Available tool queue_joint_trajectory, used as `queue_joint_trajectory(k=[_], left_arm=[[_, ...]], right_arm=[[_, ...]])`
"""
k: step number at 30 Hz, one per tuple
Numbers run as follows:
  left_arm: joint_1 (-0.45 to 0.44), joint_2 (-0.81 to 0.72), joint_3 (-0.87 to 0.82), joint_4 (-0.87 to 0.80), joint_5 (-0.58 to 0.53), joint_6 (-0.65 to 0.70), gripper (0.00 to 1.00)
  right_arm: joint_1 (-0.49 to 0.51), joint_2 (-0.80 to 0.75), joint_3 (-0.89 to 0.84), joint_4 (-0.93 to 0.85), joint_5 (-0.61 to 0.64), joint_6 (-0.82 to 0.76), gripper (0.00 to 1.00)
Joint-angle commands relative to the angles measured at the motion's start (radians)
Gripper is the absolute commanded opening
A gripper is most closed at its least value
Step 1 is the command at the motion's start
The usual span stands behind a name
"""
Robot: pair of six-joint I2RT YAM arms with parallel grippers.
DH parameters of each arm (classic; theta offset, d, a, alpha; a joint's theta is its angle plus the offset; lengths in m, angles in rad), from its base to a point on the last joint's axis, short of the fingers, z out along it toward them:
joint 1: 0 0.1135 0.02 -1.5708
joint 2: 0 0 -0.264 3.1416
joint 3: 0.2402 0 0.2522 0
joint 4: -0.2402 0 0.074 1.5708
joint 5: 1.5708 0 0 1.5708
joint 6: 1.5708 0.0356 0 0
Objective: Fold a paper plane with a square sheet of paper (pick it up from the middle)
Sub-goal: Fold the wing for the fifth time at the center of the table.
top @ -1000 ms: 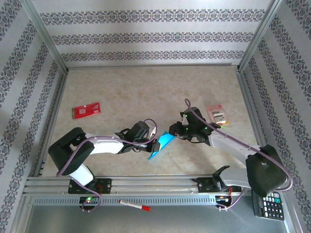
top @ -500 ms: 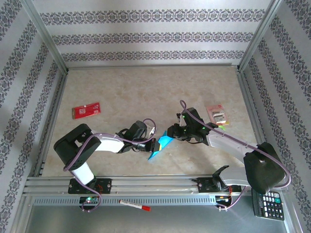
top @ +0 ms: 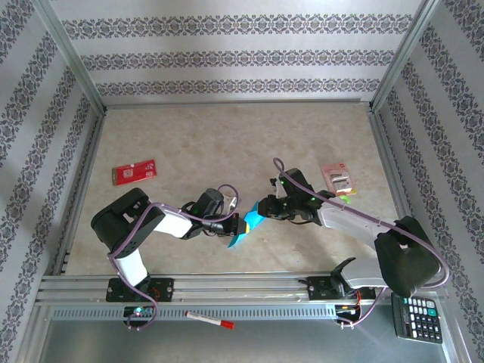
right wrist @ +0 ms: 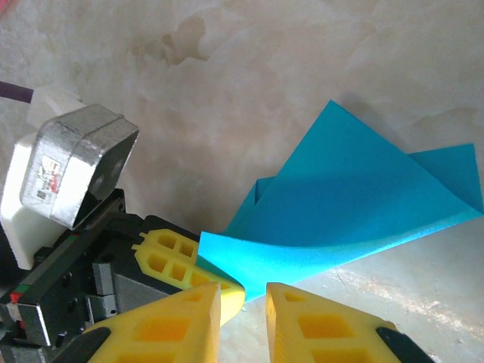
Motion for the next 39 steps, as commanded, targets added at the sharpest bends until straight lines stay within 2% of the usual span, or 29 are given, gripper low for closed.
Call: queue_joint_trajectory(k=[1, 14, 26, 39], left_arm=[[0.023, 0.011, -0.023, 0.066, 0.015, -0.033, 0.00], [0.039, -0.019, -0.029, 0.130, -0.001, -0.188, 0.00], [0.037, -0.103, -0.035, 0.075, -0.075, -0.264, 0.00], [0.039, -0.018, -0.069, 0.214, -0.083, -0.376, 0.00]], right_arm=[[0.014, 0.019, 0.038, 0.007, -0.021, -0.036, 0.22], [0.014, 0.067, 0.107, -0.055, -0.064, -0.096, 0.22], [0.007, 0.102, 0.137, -0.069, -0.096, -0.125, 0.22], [0.008, 0.138, 0.147, -0.059, -0.112, -0.132, 0.22]])
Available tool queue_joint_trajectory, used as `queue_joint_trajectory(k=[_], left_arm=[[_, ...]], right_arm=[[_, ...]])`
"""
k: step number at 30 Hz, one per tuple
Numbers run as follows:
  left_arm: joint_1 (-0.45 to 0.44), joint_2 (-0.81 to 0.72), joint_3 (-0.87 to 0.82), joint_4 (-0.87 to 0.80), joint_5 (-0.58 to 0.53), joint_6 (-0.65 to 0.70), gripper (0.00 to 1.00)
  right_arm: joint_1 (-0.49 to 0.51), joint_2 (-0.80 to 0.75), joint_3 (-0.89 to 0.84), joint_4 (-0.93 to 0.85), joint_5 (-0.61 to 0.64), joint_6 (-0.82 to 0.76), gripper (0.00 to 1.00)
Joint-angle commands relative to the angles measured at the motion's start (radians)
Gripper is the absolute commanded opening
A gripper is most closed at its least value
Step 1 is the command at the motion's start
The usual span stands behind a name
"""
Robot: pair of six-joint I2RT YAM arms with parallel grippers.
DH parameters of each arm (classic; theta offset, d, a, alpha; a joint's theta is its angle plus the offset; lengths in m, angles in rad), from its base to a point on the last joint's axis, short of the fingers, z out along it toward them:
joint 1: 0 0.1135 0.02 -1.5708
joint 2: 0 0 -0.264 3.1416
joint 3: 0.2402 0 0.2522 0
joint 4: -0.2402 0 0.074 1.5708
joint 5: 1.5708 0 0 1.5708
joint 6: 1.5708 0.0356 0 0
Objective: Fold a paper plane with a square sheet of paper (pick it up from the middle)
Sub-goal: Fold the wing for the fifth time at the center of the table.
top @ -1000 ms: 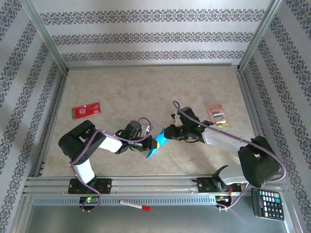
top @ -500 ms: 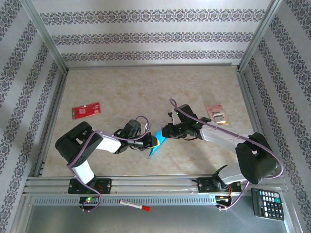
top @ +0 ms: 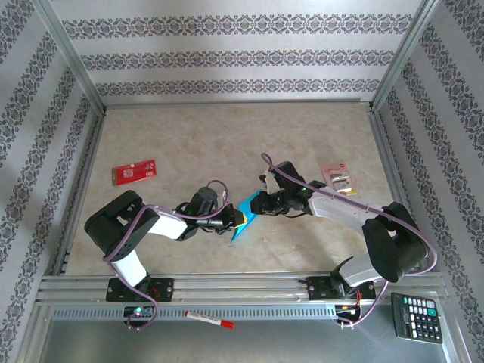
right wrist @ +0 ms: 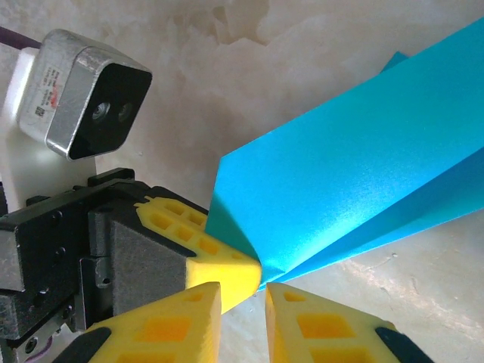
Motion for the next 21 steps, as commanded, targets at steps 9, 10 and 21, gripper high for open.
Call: queue_joint_trajectory(k=[9, 10, 21], left_arm=[[0.024, 0.076, -0.042, 0.161, 0.011, -0.087, 0.00], [0.025, 0.079, -0.043, 0.166, 0.012, -0.089, 0.00], [0.043, 0.120, -0.078, 0.254, 0.021, -0.135, 0.00]], right_arm=[[0.006, 0.062, 0.050, 0.019, -0.007, -0.041, 0.22], [0.008, 0.070, 0.055, 0.020, -0.006, -0.045, 0.22], [0.033, 0.198, 0.116, 0.067, -0.013, -0.056, 0.21]])
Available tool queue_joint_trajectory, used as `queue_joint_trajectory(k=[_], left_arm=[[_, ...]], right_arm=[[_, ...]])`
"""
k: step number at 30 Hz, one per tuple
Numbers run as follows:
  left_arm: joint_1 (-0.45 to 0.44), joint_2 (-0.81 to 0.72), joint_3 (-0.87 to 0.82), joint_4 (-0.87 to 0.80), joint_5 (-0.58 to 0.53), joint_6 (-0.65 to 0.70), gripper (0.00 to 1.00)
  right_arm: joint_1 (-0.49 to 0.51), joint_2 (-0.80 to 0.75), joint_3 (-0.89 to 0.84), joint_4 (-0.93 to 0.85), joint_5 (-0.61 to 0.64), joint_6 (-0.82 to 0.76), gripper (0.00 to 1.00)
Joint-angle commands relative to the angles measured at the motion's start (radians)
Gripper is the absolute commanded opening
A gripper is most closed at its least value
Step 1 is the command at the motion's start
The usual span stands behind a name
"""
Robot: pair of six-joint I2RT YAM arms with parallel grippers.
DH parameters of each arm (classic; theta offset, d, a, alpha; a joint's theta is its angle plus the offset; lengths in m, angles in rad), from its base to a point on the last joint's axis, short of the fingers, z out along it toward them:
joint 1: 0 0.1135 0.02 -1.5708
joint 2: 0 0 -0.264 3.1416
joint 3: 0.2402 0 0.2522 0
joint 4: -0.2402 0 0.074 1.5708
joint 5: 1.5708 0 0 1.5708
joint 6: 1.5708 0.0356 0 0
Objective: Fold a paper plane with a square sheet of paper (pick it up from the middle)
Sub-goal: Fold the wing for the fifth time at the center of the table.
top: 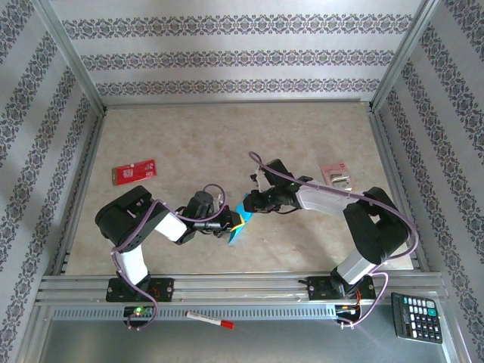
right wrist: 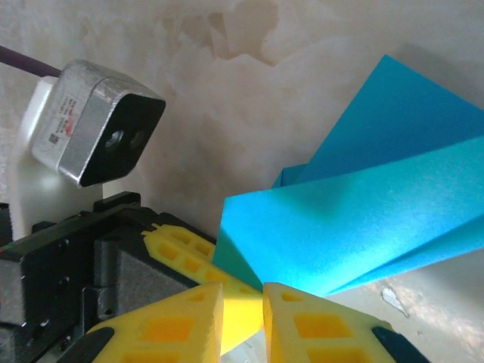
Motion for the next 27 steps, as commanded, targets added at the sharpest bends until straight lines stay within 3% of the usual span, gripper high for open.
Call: queue_joint_trajectory(k=[1, 27], left_arm=[[0.017, 0.023, -0.021, 0.064, 0.004, -0.028, 0.00], [0.017, 0.028, -0.050, 0.039, -0.042, -0.058, 0.00]], right_arm=[[0.008, 0.037, 0.037, 0.022, -0.007, -0.027, 0.21], [-0.004, 0.210, 0.110, 0.047, 0.028, -0.073, 0.17]])
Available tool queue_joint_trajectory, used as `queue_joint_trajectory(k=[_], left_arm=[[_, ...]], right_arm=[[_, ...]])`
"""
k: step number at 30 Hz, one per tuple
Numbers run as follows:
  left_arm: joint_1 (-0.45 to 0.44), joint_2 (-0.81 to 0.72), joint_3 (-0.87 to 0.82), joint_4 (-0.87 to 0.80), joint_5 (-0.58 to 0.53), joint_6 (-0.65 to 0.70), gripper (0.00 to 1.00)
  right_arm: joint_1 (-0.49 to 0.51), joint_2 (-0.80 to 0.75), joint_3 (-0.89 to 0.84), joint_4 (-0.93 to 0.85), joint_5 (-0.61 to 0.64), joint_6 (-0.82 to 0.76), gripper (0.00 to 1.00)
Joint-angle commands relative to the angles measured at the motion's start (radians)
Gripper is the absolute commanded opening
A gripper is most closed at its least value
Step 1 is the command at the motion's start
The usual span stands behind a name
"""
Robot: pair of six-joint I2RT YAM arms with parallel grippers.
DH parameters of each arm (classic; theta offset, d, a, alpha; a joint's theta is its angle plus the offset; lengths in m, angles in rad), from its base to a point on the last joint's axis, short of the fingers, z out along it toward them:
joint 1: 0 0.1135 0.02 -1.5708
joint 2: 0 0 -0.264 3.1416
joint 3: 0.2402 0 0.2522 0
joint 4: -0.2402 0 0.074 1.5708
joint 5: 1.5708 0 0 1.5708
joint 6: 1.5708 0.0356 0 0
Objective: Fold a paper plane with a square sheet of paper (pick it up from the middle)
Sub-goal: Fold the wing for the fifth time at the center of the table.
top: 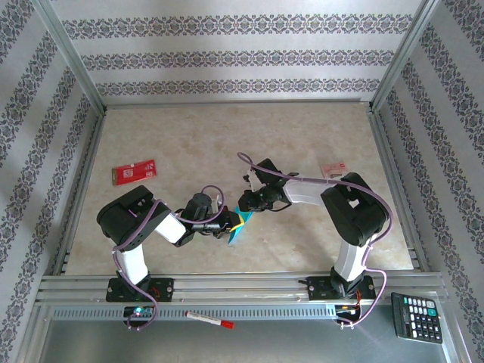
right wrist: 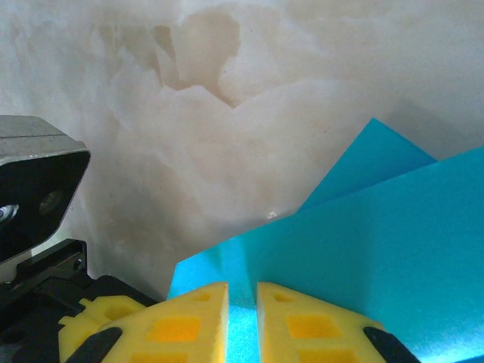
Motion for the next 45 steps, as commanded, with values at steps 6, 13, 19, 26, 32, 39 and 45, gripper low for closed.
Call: queue_joint_trajectory(k=[6, 13, 19, 26, 32, 39, 45], left_arm=[[0.017, 0.021, -0.030, -0.026, -0.036, -0.023, 0.00], [0.017, 0.024, -0.036, -0.022, -0.040, -0.028, 0.00], [0.017, -0.003, -0.035, -0.048, -0.046, -0.015, 0.03], [0.017, -0.091, -0.033, -0.149, -0.065, 0.031, 0.14], [0.017, -0.189, -0.030, -0.274, -0.090, 0.087, 0.22], [0.017, -0.321, -0.022, -0.469, -0.102, 0.194, 0.36], [0.003, -0.444, 0.058, -0.823, -0.173, 0.401, 0.50]], right_arm=[[-0.011, 0.039, 0.020, 0.013, 0.031, -0.040, 0.17], [-0.019, 0.061, 0.008, 0.015, 0.033, -0.046, 0.17], [-0.024, 0.056, -0.012, 0.015, 0.032, -0.049, 0.16], [-0.030, 0.046, -0.033, 0.015, 0.034, -0.051, 0.16], [-0.031, 0.047, -0.036, 0.018, 0.031, -0.051, 0.16], [-0.031, 0.050, -0.030, 0.025, 0.022, -0.041, 0.16], [-0.031, 0.052, -0.028, 0.025, 0.019, -0.041, 0.16]])
